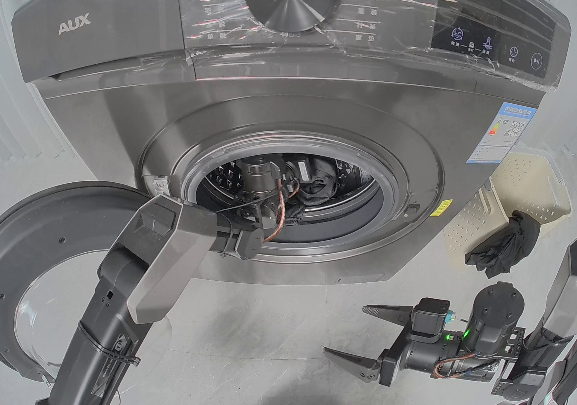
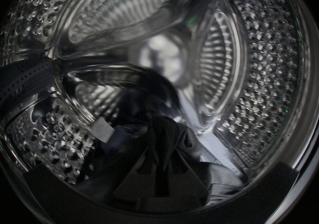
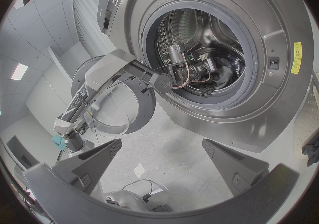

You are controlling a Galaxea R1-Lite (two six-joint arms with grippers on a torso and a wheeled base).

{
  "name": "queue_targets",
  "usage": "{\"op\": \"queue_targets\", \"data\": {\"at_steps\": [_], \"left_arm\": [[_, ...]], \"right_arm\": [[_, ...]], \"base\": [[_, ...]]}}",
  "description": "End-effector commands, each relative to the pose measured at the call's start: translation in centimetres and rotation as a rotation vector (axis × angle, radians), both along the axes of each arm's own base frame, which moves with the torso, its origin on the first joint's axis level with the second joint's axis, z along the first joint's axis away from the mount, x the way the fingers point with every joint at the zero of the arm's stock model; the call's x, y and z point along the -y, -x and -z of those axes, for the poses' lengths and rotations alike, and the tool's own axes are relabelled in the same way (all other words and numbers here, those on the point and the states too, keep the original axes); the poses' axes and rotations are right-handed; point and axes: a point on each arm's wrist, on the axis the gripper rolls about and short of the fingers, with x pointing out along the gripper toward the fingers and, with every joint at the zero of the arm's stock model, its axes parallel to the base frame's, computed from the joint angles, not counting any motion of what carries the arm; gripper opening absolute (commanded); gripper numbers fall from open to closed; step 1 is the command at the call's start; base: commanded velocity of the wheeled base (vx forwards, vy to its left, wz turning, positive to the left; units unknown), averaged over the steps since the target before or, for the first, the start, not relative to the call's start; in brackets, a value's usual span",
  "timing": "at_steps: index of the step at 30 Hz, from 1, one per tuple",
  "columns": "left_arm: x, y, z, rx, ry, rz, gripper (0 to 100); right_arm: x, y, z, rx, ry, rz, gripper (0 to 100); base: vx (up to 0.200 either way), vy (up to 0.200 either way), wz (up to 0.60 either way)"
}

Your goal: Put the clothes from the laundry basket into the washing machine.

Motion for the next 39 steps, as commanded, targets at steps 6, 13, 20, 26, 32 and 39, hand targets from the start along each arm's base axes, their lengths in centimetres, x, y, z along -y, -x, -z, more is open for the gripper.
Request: {"op": "queue_targets", "data": {"at_steps": [6,13,20,26,32,39], "left_arm": [[-1.2,-1.0,0.1,0.020,0.018,-0.034,0],[-0.1,0.9,-2.4,0.019,0.036,0.000,100],[0.8,5.7,-1.2,-0.159,-0.086,0.087,100],[0.2,6.3,1.0,-0.224,-0.166,0.090,100],[0.2,5.8,3.0,-0.257,-0.188,0.115,100],[-0.6,4.5,4.1,-0.264,-0.195,0.093,0]], "right_arm": [[0.0,0.0,0.0,-0.001,0.001,-0.002,100],[0.0,0.0,0.0,0.000,0.000,0.000,100],[0.0,0.0,0.0,-0.001,0.001,-0.002,100],[-0.1,0.1,0.1,-0.002,0.002,-0.005,100],[-0.1,0.1,0.1,-0.002,0.002,-0.008,100],[-0.1,0.0,0.0,0.001,-0.002,-0.003,100]], "base": [[0.000,0.000,0.00],[0.000,0.000,0.00],[0.000,0.000,0.00],[0.000,0.000,0.00],[0.000,0.000,0.00],[0.000,0.000,0.00]]}}
